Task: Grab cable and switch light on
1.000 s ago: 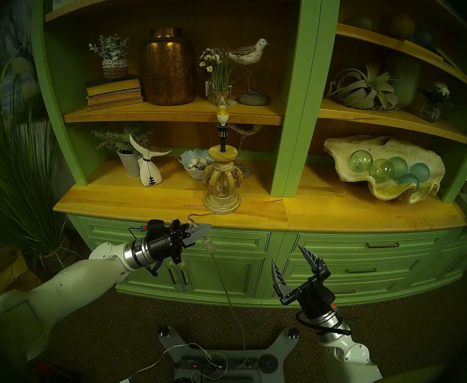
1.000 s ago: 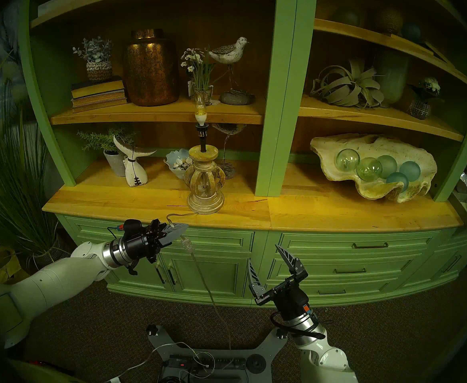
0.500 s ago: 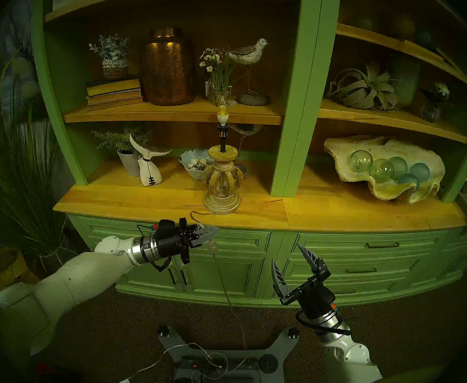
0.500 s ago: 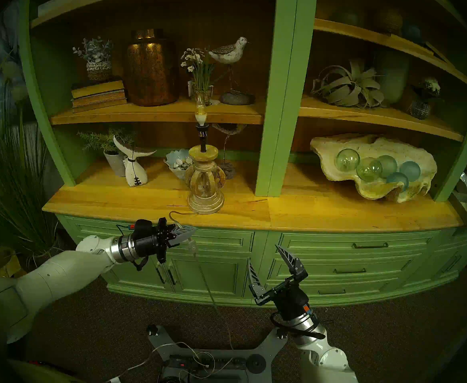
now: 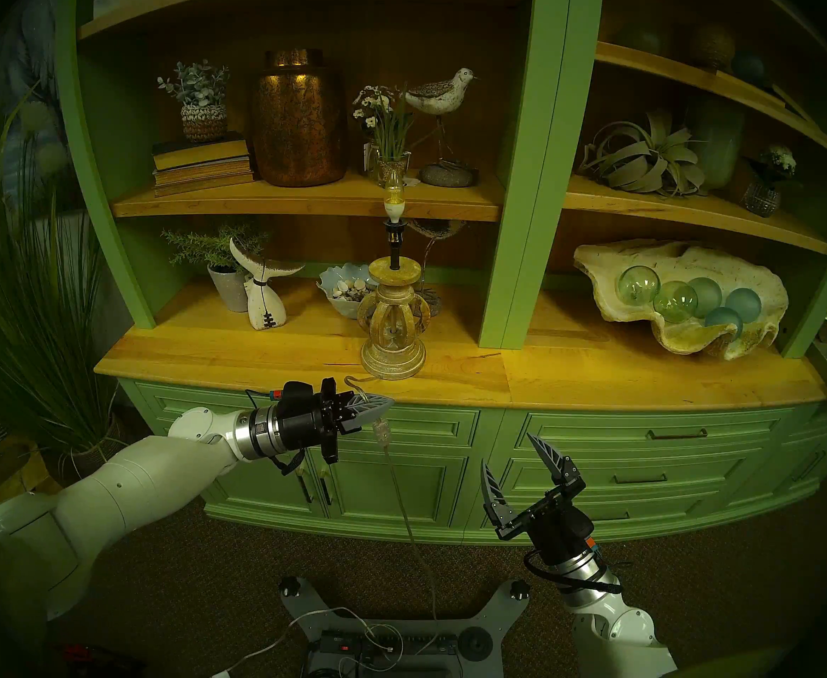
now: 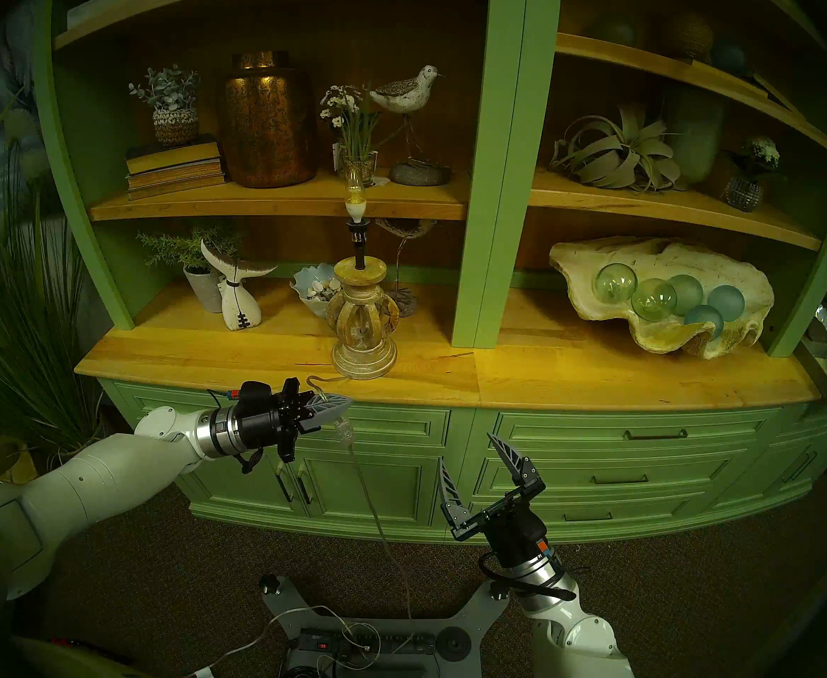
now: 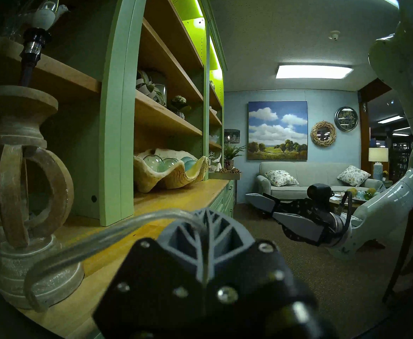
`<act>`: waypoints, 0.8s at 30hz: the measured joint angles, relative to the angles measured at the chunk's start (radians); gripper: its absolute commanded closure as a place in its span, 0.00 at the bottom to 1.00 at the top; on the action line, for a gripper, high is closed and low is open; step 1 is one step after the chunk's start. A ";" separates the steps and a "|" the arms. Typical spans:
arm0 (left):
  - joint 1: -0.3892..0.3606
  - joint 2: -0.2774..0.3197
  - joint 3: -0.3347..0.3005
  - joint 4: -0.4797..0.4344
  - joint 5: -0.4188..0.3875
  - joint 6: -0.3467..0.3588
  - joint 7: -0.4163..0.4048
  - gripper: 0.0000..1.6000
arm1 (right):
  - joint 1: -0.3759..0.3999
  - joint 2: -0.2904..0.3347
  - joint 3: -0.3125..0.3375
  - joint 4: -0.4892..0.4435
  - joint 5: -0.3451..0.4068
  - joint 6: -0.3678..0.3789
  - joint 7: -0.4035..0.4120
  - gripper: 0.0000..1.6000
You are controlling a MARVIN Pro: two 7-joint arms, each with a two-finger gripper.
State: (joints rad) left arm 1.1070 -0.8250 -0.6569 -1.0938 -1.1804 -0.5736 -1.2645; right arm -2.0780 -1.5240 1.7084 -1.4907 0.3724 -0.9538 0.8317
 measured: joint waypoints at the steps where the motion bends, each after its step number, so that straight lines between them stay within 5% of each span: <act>1: 0.000 0.009 0.007 -0.008 -0.005 -0.001 0.001 1.00 | 0.000 0.000 0.000 0.000 0.000 0.000 0.000 0.00; 24: 0.000 0.075 0.074 -0.087 -0.063 -0.016 0.017 1.00 | 0.000 0.000 0.000 0.001 0.000 0.000 0.000 0.00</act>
State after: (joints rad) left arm 1.1072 -0.7501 -0.5832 -1.1808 -1.2434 -0.5895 -1.2472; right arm -2.0778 -1.5240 1.7084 -1.4892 0.3727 -0.9539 0.8317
